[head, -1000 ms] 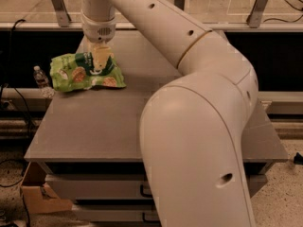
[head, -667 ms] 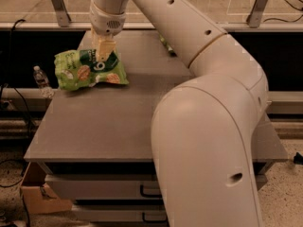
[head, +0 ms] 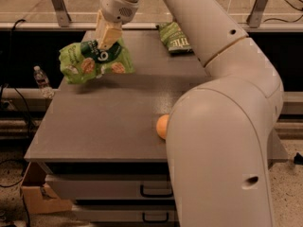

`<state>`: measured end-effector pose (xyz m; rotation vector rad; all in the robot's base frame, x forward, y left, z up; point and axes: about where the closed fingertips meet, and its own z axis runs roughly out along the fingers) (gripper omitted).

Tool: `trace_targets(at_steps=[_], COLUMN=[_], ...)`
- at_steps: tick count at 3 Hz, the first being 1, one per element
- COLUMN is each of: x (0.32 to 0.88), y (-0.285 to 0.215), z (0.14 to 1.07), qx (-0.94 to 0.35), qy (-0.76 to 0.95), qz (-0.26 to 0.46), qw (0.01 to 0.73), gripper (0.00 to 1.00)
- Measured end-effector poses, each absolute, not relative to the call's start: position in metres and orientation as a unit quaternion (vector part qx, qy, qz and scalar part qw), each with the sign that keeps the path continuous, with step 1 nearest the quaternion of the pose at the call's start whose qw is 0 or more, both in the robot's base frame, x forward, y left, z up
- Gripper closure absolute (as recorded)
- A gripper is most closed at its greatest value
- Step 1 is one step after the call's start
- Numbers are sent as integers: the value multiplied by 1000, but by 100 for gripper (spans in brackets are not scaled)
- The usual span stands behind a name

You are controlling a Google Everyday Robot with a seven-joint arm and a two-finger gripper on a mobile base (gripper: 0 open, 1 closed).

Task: Pick green rice chip bag

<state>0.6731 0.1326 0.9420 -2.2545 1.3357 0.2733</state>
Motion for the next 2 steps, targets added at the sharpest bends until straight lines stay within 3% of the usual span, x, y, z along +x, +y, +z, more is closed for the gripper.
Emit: trace_targets(at_steps=[2], x=[669], y=[118], z=[964], qx=[-814], qy=[491], qz=[125], qw=[284], gripper=[100])
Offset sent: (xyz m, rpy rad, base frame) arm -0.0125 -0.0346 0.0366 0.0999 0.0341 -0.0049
